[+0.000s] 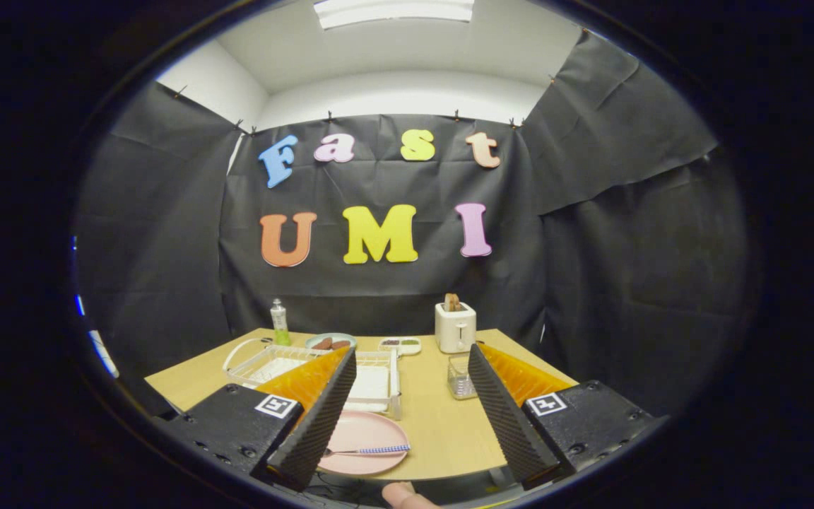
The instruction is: Take the plate from the dish rack, then take the spoon from the basket and place it into the plate.
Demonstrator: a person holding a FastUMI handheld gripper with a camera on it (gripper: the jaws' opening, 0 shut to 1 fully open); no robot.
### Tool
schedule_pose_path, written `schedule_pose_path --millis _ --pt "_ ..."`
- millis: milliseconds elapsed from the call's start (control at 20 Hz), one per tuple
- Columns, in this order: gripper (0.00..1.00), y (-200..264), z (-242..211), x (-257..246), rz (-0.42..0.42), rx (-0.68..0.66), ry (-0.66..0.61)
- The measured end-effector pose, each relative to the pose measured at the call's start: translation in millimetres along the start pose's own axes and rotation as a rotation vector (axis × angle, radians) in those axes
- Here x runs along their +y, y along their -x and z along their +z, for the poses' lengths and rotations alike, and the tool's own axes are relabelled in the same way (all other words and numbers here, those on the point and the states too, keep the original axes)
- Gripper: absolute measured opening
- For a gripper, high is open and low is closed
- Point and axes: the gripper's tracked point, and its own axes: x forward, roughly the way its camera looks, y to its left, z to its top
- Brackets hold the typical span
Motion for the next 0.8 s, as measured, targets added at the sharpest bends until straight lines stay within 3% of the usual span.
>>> schedule_pose_path --millis 800 --pt "1.0 -0.9 -9.1 -10.8 -0.017 0.012 -0.023"
